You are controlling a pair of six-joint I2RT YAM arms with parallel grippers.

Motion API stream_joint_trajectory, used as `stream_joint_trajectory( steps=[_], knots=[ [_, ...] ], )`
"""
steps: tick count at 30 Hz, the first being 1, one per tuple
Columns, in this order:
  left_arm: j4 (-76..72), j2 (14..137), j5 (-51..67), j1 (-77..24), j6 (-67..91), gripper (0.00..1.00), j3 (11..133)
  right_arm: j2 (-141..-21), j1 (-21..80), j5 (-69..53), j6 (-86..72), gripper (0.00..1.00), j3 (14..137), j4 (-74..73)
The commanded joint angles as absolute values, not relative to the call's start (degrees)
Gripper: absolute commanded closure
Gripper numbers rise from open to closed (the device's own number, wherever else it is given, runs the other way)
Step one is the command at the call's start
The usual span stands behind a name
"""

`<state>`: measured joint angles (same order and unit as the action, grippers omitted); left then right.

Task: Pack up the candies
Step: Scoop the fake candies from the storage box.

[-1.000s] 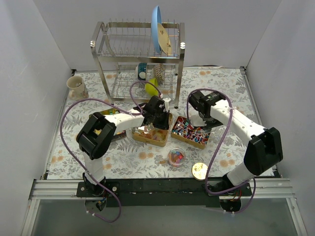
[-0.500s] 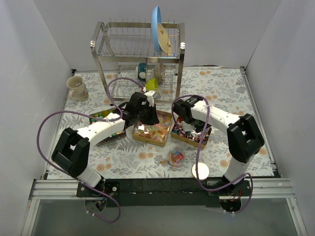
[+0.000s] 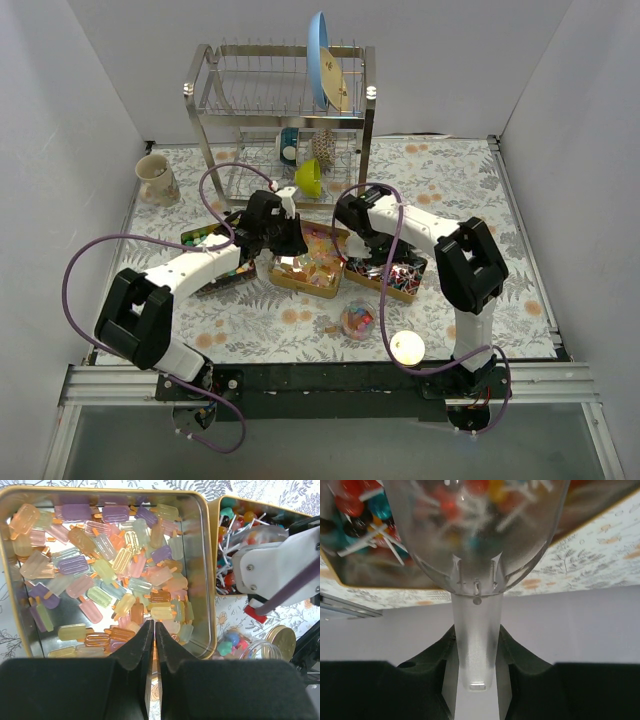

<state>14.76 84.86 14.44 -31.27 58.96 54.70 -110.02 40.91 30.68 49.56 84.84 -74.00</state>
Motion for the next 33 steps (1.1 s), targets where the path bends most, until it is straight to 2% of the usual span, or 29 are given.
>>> stream_joint_trajectory(
  steps=[1, 10, 13, 15, 21, 33],
  knots=[
    [14.8, 81.7, 15.4, -30.1, 58.4, 0.94, 55.5, -111.9, 41.2, 20.0, 43.7, 0.99, 87.6, -74.7],
    [16.4, 79.8, 15.6, -27.6, 57.0, 0.93, 56.6, -108.2, 38.3, 10.8, 44.4, 0.99, 85.7, -71.2],
    [16.3, 78.6, 17.1, -27.2, 56.2, 0.89, 56.2, -104.1, 37.9, 9.8, 46.1, 0.99, 81.6, -69.4],
    [16.2, 77.9, 17.6, -27.0, 55.7, 0.82, 55.8, -101.9, 37.9, 9.4, 46.9, 0.99, 79.3, -67.7],
    [17.2, 76.8, 18.4, -26.3, 53.5, 0.76, 55.8, -96.5, 36.7, 6.8, 46.8, 0.99, 74.7, -66.0],
    [19.0, 76.7, 19.9, -23.4, 51.6, 0.73, 57.1, -87.6, 32.3, 3.9, 49.4, 0.99, 61.6, -57.2]
  ],
)
